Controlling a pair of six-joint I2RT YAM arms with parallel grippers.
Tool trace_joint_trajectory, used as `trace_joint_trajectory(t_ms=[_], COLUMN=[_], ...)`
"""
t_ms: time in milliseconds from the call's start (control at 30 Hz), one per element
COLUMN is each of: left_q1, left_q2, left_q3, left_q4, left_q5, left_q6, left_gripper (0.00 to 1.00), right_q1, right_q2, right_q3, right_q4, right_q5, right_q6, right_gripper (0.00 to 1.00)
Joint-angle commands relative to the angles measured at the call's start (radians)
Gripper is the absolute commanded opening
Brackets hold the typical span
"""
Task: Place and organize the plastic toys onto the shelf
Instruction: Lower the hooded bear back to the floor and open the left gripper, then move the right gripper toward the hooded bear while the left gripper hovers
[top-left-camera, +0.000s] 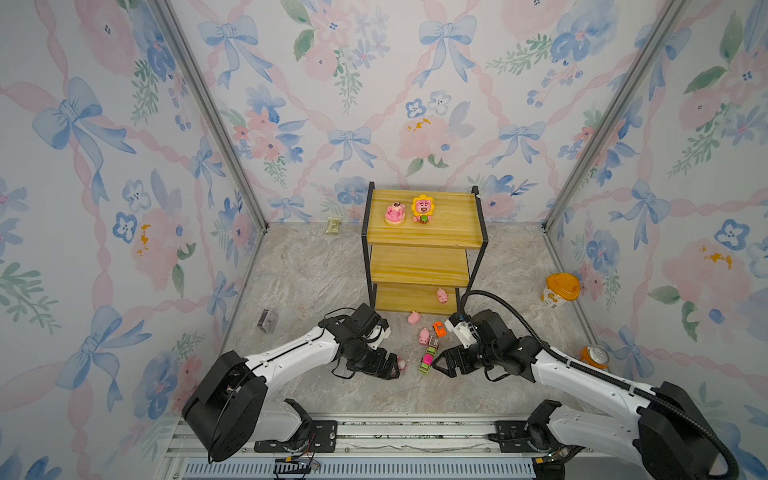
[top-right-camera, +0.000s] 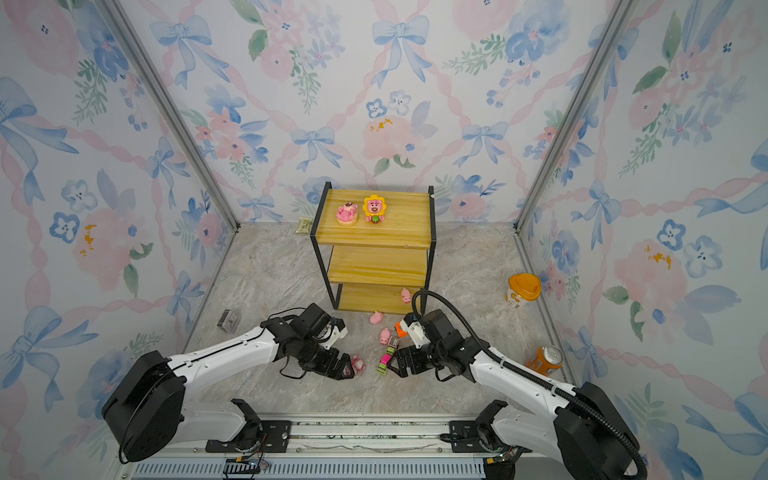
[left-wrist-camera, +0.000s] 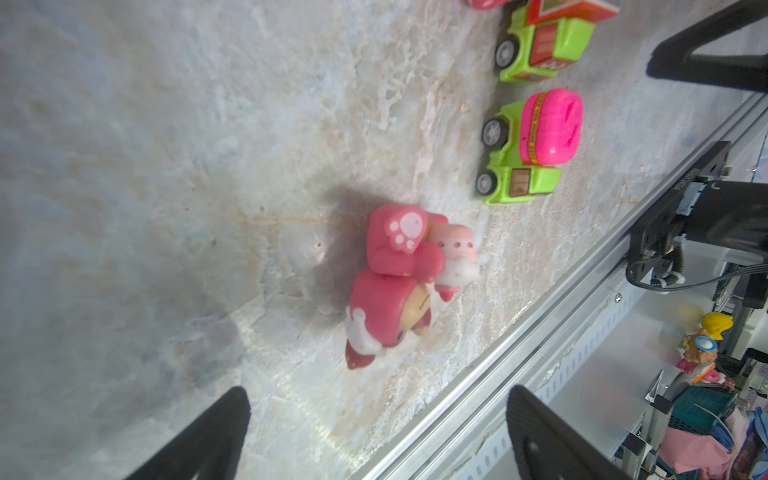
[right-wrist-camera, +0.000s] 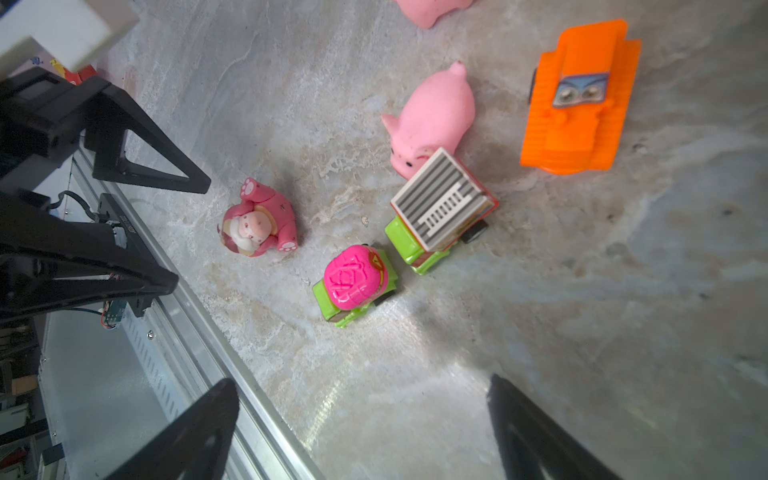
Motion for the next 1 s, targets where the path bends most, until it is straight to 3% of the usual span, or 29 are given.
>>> trace_joint_trajectory(t_ms=[0,67,133,167,467,633,733,967], left_q1=[-0.01,-0.012,-0.015,-0.017,-0.039,-0.039,-0.039,-0.042], left_q2=[-0.025,-0.019,-0.002,0.005,0.012,0.032,0.058,0.079], left_q3=[-0.022,-0.035,-0.039,-0.046,-0.091,-0.096,-0.092,-0.101], left_q4=[0.026,0.046,0.062,0.075,0.167,0.211,0.225,0.24], left_q5=[-0.03,-0.031,-0.034,-0.03,-0.019,-0.007,-0.009,-0.013], left_q6=[-0.037,-0.051,-0.058,-0.062,-0.082,-0.077,-0.071,-0.068], left_gripper=[0.89,0.83,0.69,0.67,0.68,0.63,0.54,0.51], right_q1=[0.02,0.027,0.036,0.038,0.043,0.042,0.043,0.043], right_q2=[0.021,0.03,0.032,0.029,-0.002,0.004,0.009,0.009], right_q3=[0.037,0.04,0.044,0.044,0.032,0.036,0.04,0.036], right_q4=[0.026,0.03,0.031,0.031,0.015,0.014,0.014,0.019], right_q5=[0.008,0.01,0.014,0.017,0.04,0.04,0.042,0.046], right_q6=[0.001,0.003,0.004,0.004,0.01,0.011,0.008,0.018], right_gripper=[0.96,0.96,0.96,0.96,0.96,0.96,0.96,0.96])
